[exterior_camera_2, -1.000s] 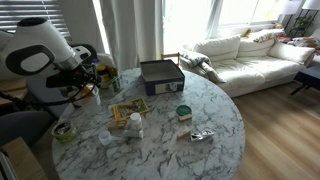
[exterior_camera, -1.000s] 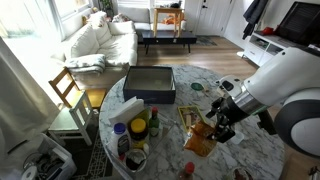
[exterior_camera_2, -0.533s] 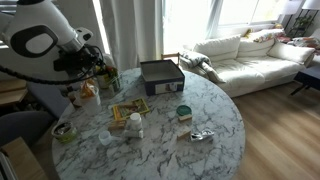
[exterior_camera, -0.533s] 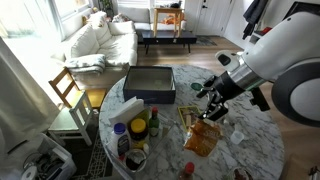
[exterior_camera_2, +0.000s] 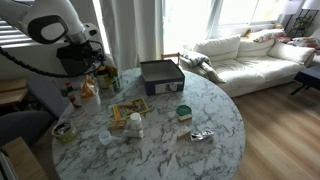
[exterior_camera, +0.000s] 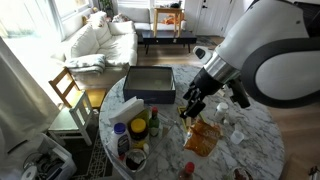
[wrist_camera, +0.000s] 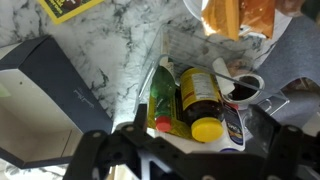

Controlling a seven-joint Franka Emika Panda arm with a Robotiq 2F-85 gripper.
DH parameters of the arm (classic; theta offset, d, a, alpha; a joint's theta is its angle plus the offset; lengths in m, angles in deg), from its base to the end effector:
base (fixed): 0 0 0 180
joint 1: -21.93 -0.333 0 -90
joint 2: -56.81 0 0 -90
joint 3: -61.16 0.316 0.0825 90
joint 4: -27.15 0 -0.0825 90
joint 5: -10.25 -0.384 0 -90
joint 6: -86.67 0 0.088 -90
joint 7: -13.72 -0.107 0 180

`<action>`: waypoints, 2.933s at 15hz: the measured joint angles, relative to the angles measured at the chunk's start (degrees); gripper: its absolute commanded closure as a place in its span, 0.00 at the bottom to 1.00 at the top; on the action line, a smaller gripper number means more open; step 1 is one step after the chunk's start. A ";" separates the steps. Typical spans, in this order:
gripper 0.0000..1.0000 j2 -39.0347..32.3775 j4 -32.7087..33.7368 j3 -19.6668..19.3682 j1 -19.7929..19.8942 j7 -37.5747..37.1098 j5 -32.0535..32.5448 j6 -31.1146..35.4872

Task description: Move the clear cup backwards and put the orange packet in the cup, put the green sauce bottle on the table then put the clear cup in the clear container

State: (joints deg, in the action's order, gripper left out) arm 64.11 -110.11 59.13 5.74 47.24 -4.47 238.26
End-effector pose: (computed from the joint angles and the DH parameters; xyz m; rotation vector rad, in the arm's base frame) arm 0.4959 0.1180 0.4058 -2.8342 -0.9212 -0.6002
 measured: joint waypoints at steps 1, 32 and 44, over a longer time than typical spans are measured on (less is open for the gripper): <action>0.00 -2.34 1.67 0.60 0.32 -2.30 -0.50 0.00; 0.43 -25.15 12.51 9.92 6.45 -10.94 -6.14 23.85; 0.92 -25.71 13.97 10.28 6.47 -10.97 -6.77 23.59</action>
State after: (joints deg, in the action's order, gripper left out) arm 38.40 -96.14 69.41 12.22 36.27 -11.25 261.85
